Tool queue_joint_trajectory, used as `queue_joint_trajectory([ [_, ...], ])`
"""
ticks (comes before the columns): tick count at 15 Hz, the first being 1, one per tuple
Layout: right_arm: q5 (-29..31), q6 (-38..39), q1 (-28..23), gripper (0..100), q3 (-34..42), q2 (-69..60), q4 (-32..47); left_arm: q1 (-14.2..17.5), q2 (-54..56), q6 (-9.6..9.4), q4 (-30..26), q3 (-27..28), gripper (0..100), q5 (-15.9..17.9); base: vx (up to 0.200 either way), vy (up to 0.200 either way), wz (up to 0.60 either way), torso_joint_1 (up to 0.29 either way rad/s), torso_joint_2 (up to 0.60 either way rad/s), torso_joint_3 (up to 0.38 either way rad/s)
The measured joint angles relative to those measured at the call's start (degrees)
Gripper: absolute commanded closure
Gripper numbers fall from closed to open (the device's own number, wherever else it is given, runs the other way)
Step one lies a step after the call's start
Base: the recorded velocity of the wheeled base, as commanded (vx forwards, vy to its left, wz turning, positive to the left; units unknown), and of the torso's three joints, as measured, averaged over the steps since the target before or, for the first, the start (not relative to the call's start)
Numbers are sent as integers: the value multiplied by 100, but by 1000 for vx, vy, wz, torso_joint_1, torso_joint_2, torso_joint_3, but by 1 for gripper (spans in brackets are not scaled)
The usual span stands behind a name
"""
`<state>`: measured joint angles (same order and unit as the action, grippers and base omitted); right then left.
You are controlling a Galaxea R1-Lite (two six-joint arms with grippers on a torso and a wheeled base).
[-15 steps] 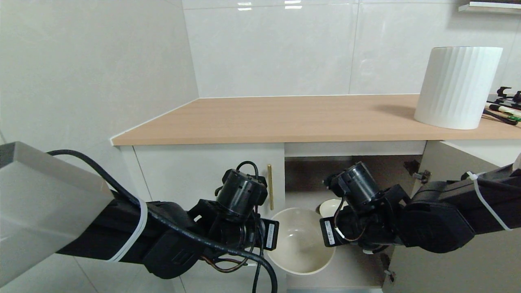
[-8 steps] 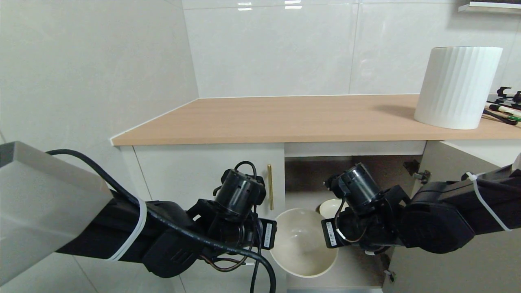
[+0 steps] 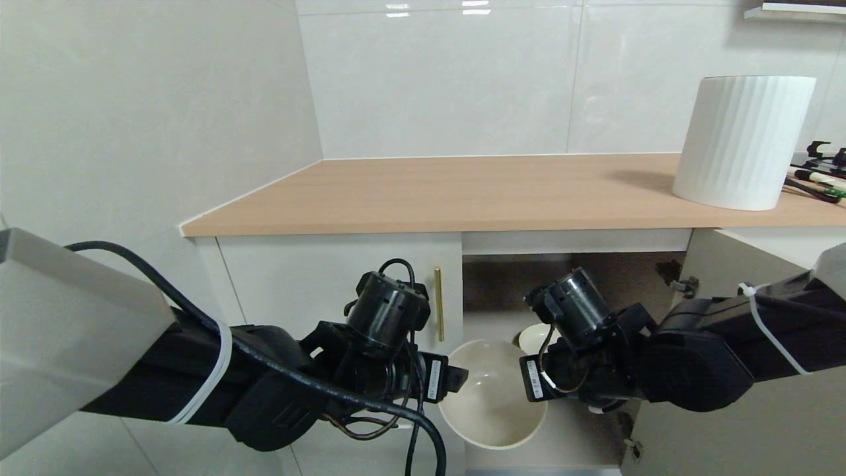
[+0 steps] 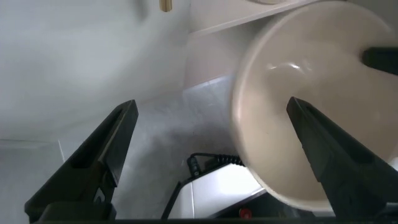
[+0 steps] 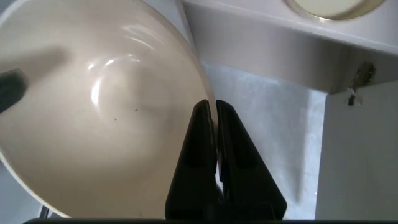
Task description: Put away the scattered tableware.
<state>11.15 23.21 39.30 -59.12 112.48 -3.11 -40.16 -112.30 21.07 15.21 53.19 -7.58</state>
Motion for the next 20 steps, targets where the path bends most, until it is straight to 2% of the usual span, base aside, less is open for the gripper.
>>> queue_joint_trajectory([
  [3,318,7,-238,100,2,293,-581,-2,37,1,2,-5,0,1,0,0,0,0,0,0],
  [8,650,99,-986,100,-400,1045,-866,0,37,1,-2,-10,0,4,0,0,0,0,0,0],
  [14,688,161,-1775,100,-1108,1855,-916,0,39,1,-2,-2,0,4,0,0,0,0,0,0],
  [20,688,255,-2100,100,-1546,2253,-898,0,43,0,-5,0,0,4,0,0,0,0,0,0],
])
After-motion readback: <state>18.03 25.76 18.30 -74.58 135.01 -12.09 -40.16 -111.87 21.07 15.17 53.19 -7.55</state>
